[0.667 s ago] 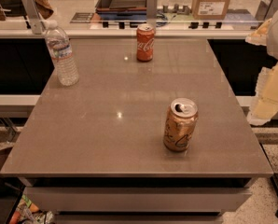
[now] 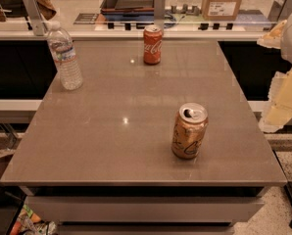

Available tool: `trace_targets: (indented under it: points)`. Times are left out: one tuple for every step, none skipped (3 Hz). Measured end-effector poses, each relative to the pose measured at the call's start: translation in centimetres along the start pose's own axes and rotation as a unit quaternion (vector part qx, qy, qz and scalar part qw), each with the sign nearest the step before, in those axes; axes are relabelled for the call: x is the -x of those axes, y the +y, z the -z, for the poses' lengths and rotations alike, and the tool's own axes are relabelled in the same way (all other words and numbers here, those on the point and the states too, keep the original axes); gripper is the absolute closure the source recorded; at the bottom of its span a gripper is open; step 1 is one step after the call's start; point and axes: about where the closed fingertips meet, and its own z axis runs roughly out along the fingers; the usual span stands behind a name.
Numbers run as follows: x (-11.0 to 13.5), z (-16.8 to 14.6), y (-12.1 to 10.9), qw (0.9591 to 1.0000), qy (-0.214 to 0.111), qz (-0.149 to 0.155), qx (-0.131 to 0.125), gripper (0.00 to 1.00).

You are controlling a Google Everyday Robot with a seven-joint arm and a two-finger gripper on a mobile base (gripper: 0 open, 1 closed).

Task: Move orange can near coke can

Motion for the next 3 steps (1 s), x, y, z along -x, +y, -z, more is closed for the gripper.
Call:
trace_targets:
  points:
    - [0.5,-1.4,0.3,0.9985,-0.054,0.004,0.010,0.00]
    - [0.5,-5.0,0.2,0.9893,-0.144,0.004,0.023,0.00]
    - [0.7,-8.6,0.4,0.9686,-0.245,-0.002,0.041,0.00]
